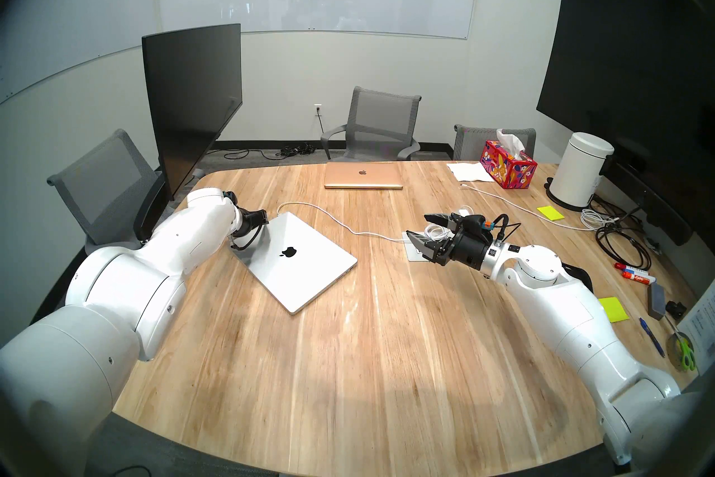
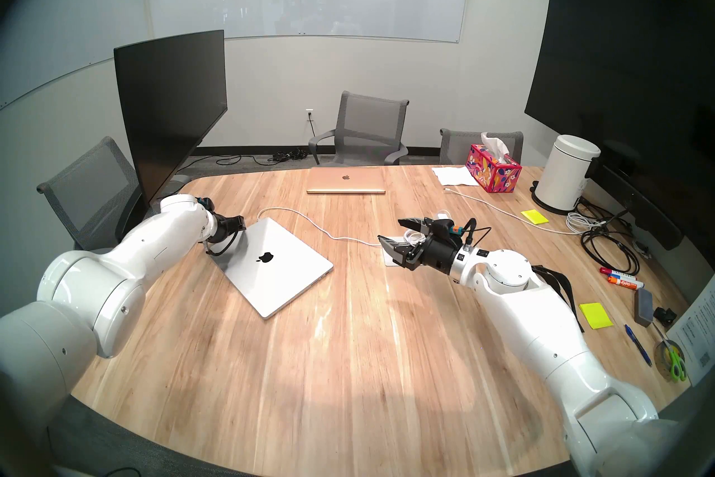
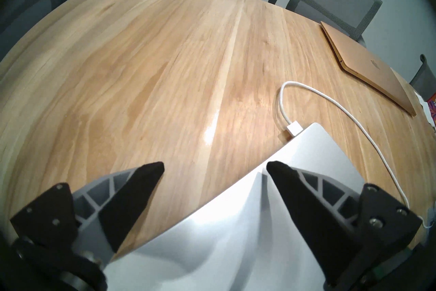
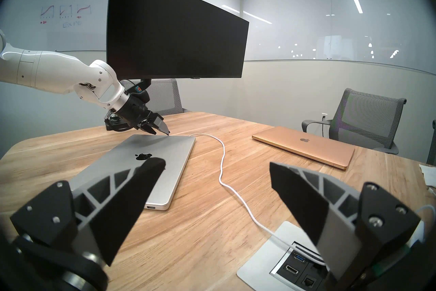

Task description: Unplug the charging cable from the port of the MacBook and lay it on the desk

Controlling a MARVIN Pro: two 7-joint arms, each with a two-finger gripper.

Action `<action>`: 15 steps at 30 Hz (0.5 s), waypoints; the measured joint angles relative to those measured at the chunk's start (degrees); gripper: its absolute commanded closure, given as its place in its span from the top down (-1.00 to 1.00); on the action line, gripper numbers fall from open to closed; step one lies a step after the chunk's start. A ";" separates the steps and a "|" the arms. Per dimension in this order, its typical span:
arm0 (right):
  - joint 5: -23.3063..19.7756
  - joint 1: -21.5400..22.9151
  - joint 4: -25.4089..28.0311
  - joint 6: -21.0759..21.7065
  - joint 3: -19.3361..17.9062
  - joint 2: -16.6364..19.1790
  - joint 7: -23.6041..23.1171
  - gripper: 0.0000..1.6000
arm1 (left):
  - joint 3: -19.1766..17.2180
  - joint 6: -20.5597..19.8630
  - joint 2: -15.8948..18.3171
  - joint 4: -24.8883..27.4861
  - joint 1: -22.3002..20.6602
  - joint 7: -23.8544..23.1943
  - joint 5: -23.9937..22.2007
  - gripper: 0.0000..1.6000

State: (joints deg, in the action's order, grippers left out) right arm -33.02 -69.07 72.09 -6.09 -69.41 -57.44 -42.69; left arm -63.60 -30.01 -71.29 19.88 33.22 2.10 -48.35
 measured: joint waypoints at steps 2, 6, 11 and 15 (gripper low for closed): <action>0.00 0.00 0.00 0.00 0.00 0.00 0.00 1.00 | -0.01 0.05 -0.17 -0.23 -0.07 0.53 0.00 0.81; 0.00 0.00 0.00 0.00 0.00 0.00 0.00 1.00 | -0.12 0.25 -0.64 -0.92 -0.42 1.67 0.03 0.82; 0.00 0.00 0.00 0.00 0.00 0.00 0.00 1.00 | -0.36 0.62 -1.28 -2.17 -1.14 2.59 0.05 0.84; 0.00 0.00 0.00 0.00 0.00 0.00 0.00 1.00 | -0.48 0.90 -1.77 -3.43 -1.85 3.14 0.17 0.80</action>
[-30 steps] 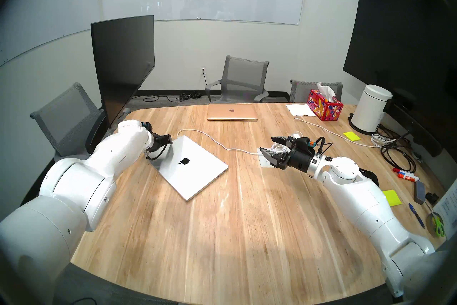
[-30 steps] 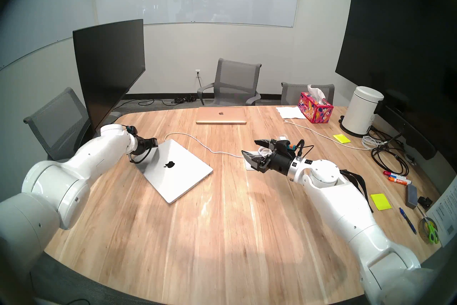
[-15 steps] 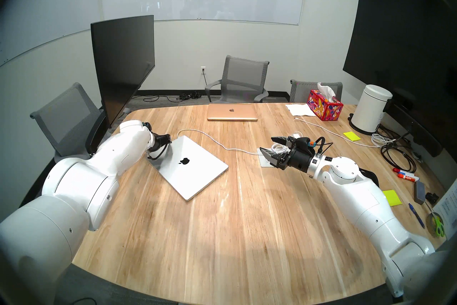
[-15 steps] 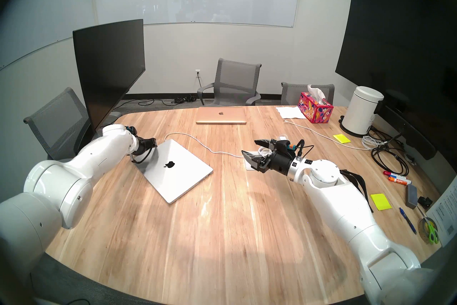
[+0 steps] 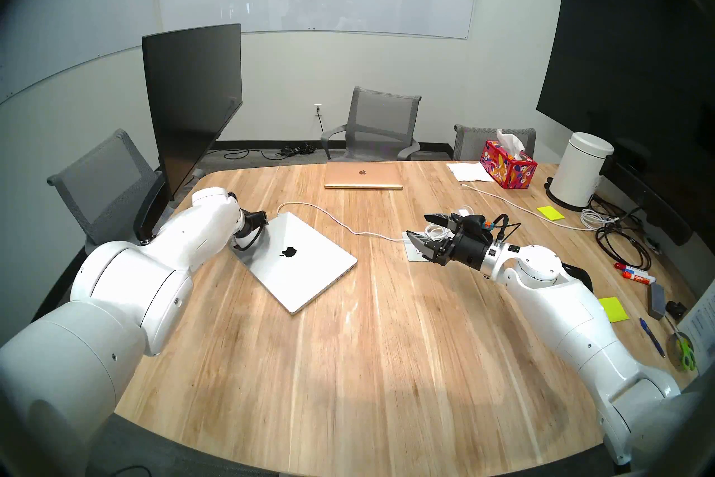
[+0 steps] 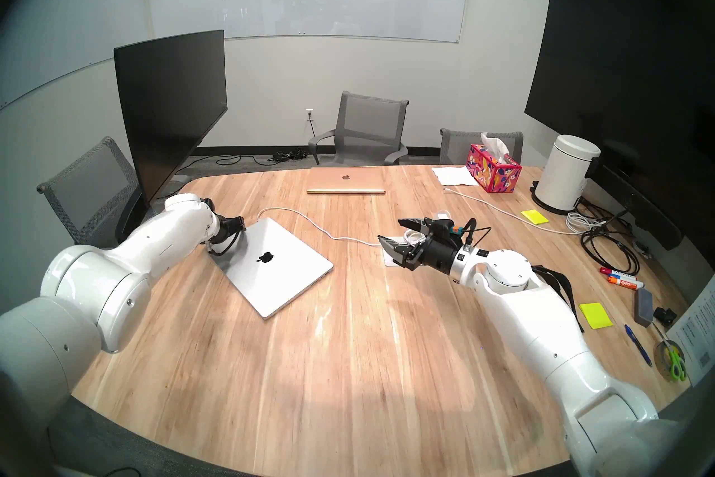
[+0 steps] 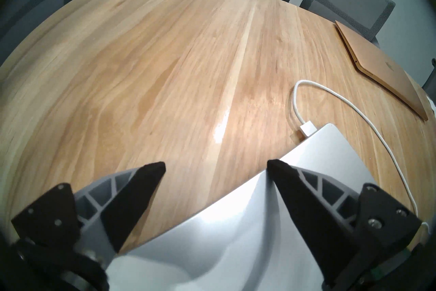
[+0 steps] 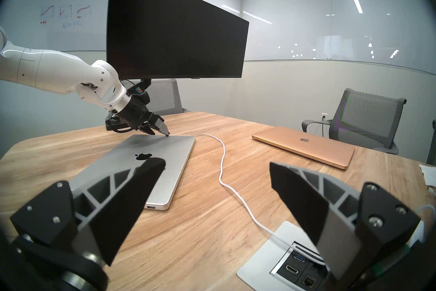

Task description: Unplug the charging cable from the port of the MacBook and lay it on the desk

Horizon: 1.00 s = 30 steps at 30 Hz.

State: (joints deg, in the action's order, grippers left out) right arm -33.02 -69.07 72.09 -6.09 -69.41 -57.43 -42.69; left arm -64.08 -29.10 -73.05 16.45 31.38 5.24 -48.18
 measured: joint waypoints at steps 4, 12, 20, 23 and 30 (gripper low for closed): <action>0.00 0.00 0.00 0.00 0.00 0.00 0.00 1.00 | -0.08 0.04 -0.41 -1.19 -0.71 0.32 0.16 0.79; 0.00 0.00 0.00 0.00 0.00 0.00 -0.01 1.00 | -0.68 0.47 -1.55 -4.31 -2.43 1.18 0.23 0.76; 0.00 0.00 0.00 0.00 0.00 0.00 -0.01 1.00 | -1.20 1.90 -2.68 -6.85 -3.64 1.93 0.35 0.69; 0.00 0.00 0.00 0.00 0.00 0.00 -0.01 1.00 | -1.39 2.30 -2.99 -7.54 -3.96 2.01 0.40 0.70; 0.00 0.00 0.00 0.00 0.00 0.00 -0.01 1.00 | -1.93 2.74 -3.57 -8.98 -4.63 2.16 0.49 0.62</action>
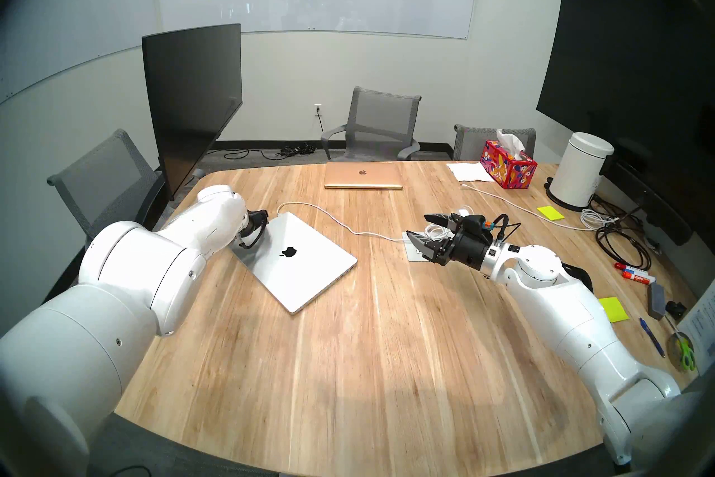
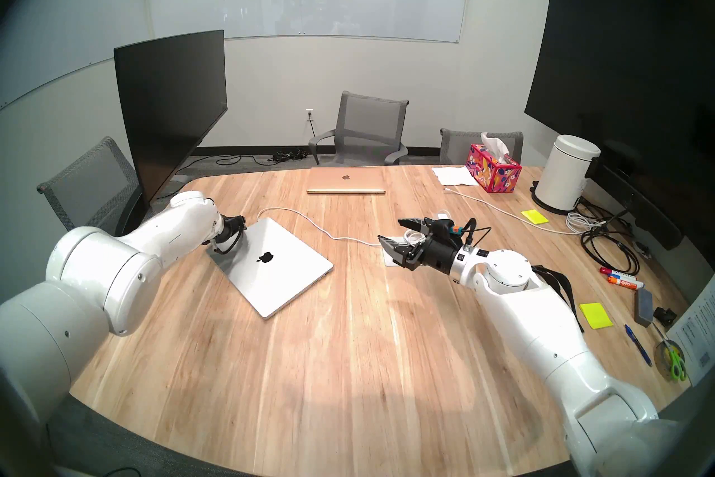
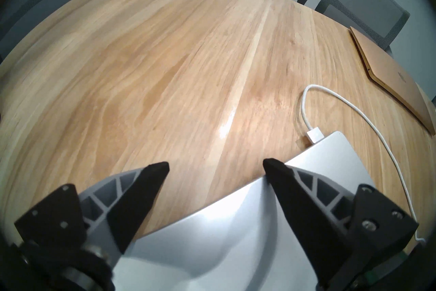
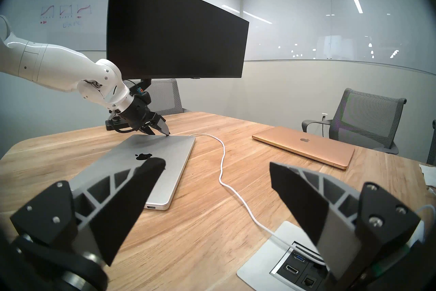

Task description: Unplug the charging cable from the port of the MacBook and lay it on the desk

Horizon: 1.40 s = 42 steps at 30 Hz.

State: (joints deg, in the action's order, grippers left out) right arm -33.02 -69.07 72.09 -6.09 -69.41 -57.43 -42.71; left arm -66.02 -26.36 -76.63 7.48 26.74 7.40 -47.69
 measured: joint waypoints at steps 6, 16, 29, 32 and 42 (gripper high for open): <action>0.00 0.00 0.00 0.00 0.00 0.00 0.00 1.00 | -0.92 0.29 -0.39 -0.64 -0.16 0.11 -0.45 0.56; 0.01 0.00 0.00 0.00 0.00 0.00 0.00 1.00 | -1.95 1.94 -0.46 -0.63 0.51 -0.54 -1.33 0.29; 0.04 0.00 -0.05 -0.02 0.00 0.00 0.00 1.00 | -0.98 6.33 -0.50 0.65 2.55 -2.68 -1.46 0.36; 0.04 0.00 -0.07 -0.02 0.00 0.00 0.00 1.00 | -0.58 6.49 -0.37 1.03 2.84 -3.00 -1.43 -0.23; 0.06 0.00 -0.11 -0.01 0.00 0.00 0.00 1.00 | -0.26 7.19 0.35 1.77 3.79 -4.85 -2.07 -1.00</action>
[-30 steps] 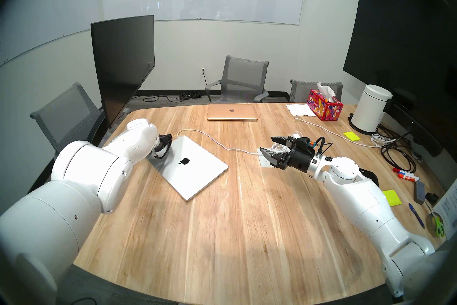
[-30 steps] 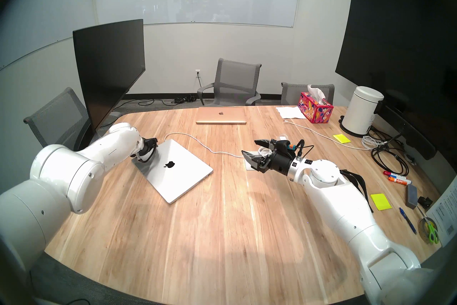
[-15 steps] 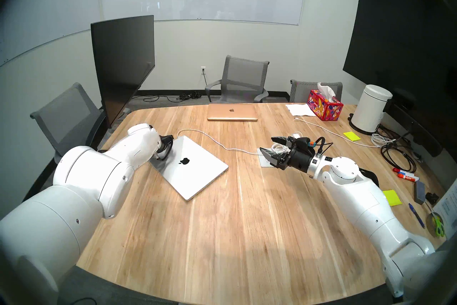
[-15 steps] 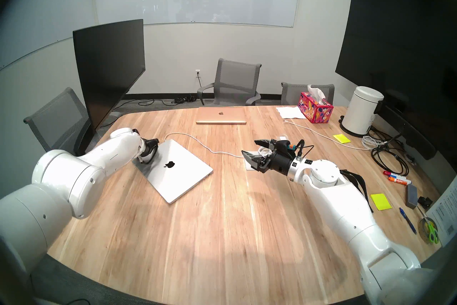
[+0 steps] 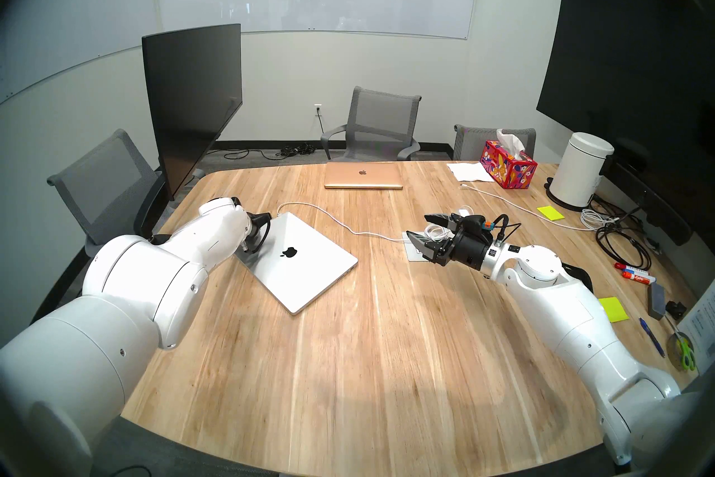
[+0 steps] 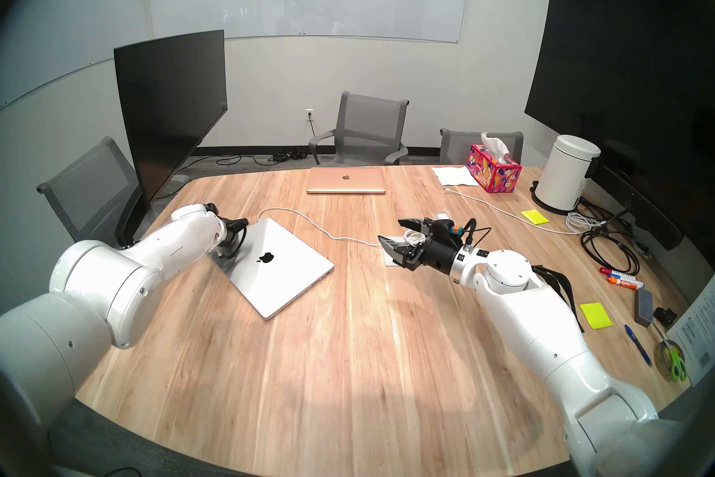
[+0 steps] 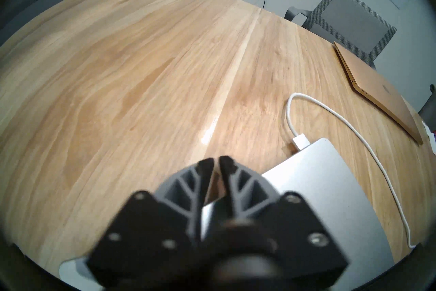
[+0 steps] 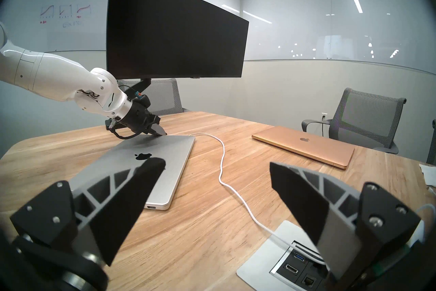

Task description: Unplug the charging cable from the port of the MacBook and lay it on the desk

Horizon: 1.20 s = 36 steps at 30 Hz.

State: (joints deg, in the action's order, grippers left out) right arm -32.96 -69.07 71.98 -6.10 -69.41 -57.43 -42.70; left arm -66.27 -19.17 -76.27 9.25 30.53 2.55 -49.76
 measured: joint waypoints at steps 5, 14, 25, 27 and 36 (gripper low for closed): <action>0.00 0.00 0.00 0.00 0.00 0.00 0.00 1.00 | -0.05 -0.62 0.37 0.06 0.05 -0.94 -0.60 -1.00; 0.00 0.00 0.00 0.00 0.00 0.00 0.00 1.00 | -0.59 -4.20 0.94 -0.04 -0.51 -2.01 -2.13 -1.00; 0.02 0.00 -0.03 0.00 0.00 0.00 0.00 1.00 | 0.49 -8.31 0.79 -0.25 -1.31 -3.67 -2.53 -1.00; 0.02 0.00 -0.04 0.00 0.00 0.00 0.00 1.00 | 0.78 -8.75 0.74 -0.25 -1.38 -4.05 -2.53 -1.00; 0.04 0.00 -0.09 0.00 0.00 0.00 0.00 1.00 | 2.27 -11.53 0.62 -0.18 -1.79 -6.17 -2.26 -1.00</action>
State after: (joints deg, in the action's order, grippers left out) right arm -32.92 -69.07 71.89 -6.10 -69.40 -57.44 -42.70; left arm -64.00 -30.71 -75.65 9.06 28.74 -3.62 -52.02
